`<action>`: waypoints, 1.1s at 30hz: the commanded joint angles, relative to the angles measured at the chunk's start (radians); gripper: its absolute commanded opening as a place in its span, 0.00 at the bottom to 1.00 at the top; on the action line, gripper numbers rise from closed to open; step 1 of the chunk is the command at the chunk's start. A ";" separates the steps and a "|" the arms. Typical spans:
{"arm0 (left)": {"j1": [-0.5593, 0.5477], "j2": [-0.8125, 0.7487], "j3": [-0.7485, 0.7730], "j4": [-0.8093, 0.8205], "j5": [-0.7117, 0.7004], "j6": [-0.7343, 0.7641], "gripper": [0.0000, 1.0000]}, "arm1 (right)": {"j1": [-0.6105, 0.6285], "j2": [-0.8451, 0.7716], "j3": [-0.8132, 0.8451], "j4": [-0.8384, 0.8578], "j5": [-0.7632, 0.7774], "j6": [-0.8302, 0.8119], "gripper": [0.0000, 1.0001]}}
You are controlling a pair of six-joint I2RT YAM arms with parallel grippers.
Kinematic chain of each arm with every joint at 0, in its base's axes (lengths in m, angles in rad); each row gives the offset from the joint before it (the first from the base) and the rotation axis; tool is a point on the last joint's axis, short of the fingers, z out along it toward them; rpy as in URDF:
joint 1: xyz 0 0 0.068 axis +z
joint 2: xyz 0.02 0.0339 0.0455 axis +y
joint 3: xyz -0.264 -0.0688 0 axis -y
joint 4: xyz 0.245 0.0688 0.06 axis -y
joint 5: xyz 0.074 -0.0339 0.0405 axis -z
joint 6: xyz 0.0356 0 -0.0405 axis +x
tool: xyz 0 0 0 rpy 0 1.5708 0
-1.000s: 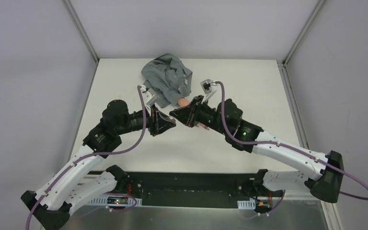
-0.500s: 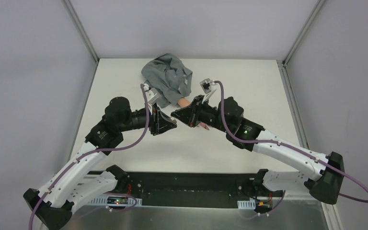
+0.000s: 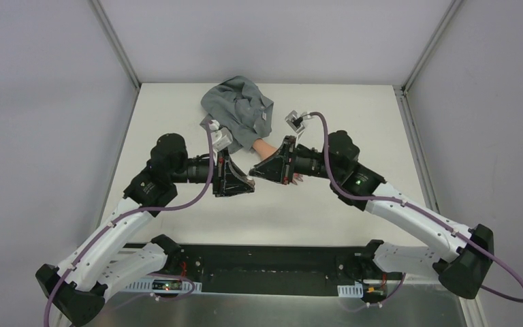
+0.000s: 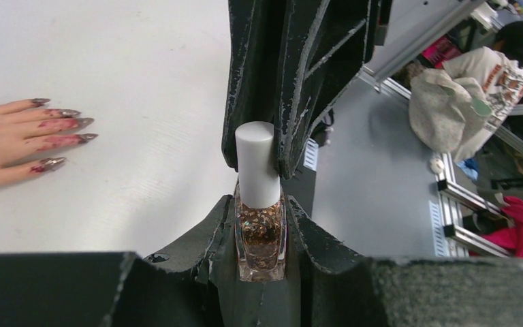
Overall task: Paint the nails
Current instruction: Unscrew the nail polish bottle.
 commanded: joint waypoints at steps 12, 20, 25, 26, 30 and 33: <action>-0.011 -0.012 0.029 0.131 0.216 -0.021 0.00 | -0.021 -0.037 -0.007 0.090 -0.166 -0.015 0.00; -0.011 -0.079 -0.012 0.130 0.018 0.020 0.00 | -0.021 -0.115 -0.053 0.095 0.081 0.049 0.57; -0.011 -0.103 -0.026 0.105 -0.146 0.034 0.00 | 0.009 -0.122 -0.067 0.129 0.217 0.098 0.64; -0.011 -0.104 -0.024 0.091 -0.176 0.039 0.00 | 0.031 -0.120 -0.069 0.138 0.255 0.093 0.64; -0.011 -0.105 -0.014 0.037 -0.286 0.055 0.00 | 0.132 -0.107 -0.057 0.155 0.465 0.053 0.61; -0.011 -0.107 -0.012 0.026 -0.314 0.058 0.00 | 0.187 -0.079 -0.036 0.168 0.570 0.033 0.55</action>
